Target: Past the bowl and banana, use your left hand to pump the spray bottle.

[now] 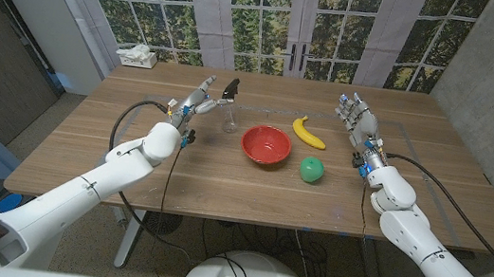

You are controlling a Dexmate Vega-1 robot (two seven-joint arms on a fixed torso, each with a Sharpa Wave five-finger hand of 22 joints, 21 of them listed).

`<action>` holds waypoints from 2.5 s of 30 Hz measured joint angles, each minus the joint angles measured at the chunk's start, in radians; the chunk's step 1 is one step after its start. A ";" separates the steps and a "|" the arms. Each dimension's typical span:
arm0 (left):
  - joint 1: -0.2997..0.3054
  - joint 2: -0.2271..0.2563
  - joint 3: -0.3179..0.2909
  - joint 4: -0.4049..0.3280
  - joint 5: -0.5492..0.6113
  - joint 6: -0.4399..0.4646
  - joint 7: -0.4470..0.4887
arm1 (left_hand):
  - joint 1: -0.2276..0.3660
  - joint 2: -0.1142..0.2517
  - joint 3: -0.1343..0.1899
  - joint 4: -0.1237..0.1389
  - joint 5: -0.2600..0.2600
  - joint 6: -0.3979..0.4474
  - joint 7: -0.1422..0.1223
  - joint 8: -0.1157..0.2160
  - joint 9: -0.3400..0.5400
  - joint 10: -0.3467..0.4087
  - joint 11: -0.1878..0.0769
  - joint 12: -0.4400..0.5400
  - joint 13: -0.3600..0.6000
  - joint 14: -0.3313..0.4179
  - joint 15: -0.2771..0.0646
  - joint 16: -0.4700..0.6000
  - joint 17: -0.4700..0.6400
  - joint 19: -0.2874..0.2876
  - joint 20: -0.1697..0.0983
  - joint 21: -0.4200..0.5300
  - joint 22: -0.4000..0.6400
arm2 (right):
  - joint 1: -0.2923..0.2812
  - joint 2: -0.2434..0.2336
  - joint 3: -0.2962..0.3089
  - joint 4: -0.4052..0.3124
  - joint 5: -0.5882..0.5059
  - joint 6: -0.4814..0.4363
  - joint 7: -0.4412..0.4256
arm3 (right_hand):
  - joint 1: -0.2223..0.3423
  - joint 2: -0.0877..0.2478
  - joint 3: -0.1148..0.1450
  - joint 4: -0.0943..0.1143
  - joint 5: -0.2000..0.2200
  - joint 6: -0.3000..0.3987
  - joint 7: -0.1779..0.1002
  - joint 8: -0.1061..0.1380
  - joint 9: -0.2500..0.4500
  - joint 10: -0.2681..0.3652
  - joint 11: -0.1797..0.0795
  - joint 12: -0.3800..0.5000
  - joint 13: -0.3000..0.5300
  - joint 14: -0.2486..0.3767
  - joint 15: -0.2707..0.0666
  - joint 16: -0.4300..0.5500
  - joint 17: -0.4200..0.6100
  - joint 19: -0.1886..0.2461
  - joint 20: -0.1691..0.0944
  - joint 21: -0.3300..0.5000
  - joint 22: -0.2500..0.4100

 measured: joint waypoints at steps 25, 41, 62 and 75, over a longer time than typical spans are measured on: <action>-0.043 -0.065 0.058 0.158 0.057 -0.107 0.020 | 0.069 -0.034 -0.147 0.012 0.075 0.000 -0.019 -0.001 0.000 0.000 -0.022 0.000 0.000 -0.004 -0.004 0.000 0.000 0.036 -0.043 0.006 0.000 | 0.000 -0.003 -0.003 -0.004 -0.019 0.007 -0.005 | -0.007 0.007 -0.005 -0.005 0.000 0.005 -0.005 0.000 0.000 0.011 -0.004 0.000 0.000 0.011 0.011 0.000 -0.007 0.004 0.004 0.000 0.000; -0.098 -0.121 0.085 0.315 0.032 -0.244 -0.026 | 0.048 -0.031 -0.220 0.022 0.094 0.000 -0.029 0.001 0.002 -0.003 -0.062 0.009 0.000 0.023 -0.008 0.007 0.000 0.082 -0.070 0.016 0.000 | 0.009 -0.003 -0.010 -0.003 -0.036 -0.014 -0.025 | -0.007 0.007 -0.005 -0.005 0.000 0.011 -0.011 0.005 0.000 0.016 0.002 0.008 0.000 0.018 0.010 0.007 -0.009 0.011 0.011 0.000 0.000; -0.149 -0.175 0.073 0.446 -0.064 -0.376 -0.110 | 0.272 0.076 -0.208 0.003 0.032 -0.002 -0.071 0.055 0.010 0.181 -0.023 0.044 0.005 0.185 -0.009 0.012 0.000 0.193 -0.035 0.023 0.005 | 0.006 -0.005 -0.012 -0.022 -0.051 -0.029 -0.060 | -0.016 0.016 -0.005 -0.005 0.000 0.025 -0.007 0.005 0.000 0.029 0.004 0.008 0.000 0.028 0.019 0.015 -0.014 0.018 0.018 0.000 0.000; -0.173 -0.177 0.069 0.451 -0.120 -0.398 -0.183 | 0.425 0.150 -0.147 -0.004 -0.050 0.008 -0.068 0.076 0.009 0.247 0.025 0.044 0.010 0.256 -0.009 0.012 0.000 0.200 0.005 0.015 0.005 | 0.001 0.001 -0.010 -0.026 -0.054 -0.029 -0.073 | -0.021 0.021 -0.008 -0.008 0.000 0.034 -0.009 0.005 0.000 0.034 0.009 0.008 0.000 0.033 0.015 0.015 -0.014 0.022 0.021 0.000 0.000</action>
